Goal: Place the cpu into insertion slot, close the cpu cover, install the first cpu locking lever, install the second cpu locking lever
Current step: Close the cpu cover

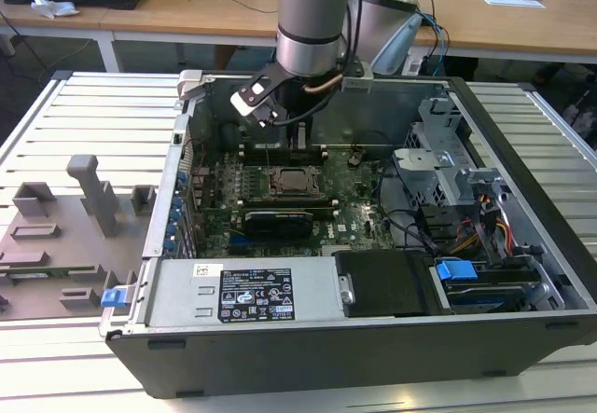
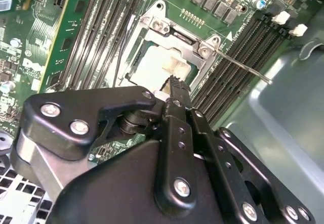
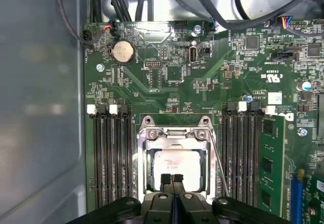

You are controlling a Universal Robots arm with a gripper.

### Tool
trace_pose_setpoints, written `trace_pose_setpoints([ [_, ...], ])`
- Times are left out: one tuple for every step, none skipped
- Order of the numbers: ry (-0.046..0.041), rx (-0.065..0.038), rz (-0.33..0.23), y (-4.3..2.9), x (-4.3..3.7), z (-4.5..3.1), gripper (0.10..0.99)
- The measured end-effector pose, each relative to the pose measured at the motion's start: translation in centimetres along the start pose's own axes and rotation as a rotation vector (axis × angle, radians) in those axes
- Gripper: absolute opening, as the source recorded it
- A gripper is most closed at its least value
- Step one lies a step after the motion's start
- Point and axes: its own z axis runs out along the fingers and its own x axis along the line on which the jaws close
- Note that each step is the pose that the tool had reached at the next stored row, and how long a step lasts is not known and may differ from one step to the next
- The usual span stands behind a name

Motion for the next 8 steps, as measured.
trace_pose_setpoints([
  [0.0, 0.0, 0.0, -0.01, 0.01, -0.18, 0.106],
  [0.0, 0.0, 0.0, -0.01, 0.02, -0.45, 0.106],
  [0.0, 0.0, 0.0, -0.02, 0.03, -0.77, 0.106],
  [0.0, 0.0, 0.0, -0.02, 0.05, -1.11, 0.106],
  [0.0001, 0.0, 0.0, -0.03, 0.06, -1.45, 0.106],
  [0.0, 0.0, 0.0, -0.03, 0.07, -1.78, 0.106],
  [0.0, 0.0, 0.0, -0.04, 0.09, -2.18, 0.106],
  [0.0, 0.0, 0.0, -0.05, 0.1, -2.5, 0.106],
])
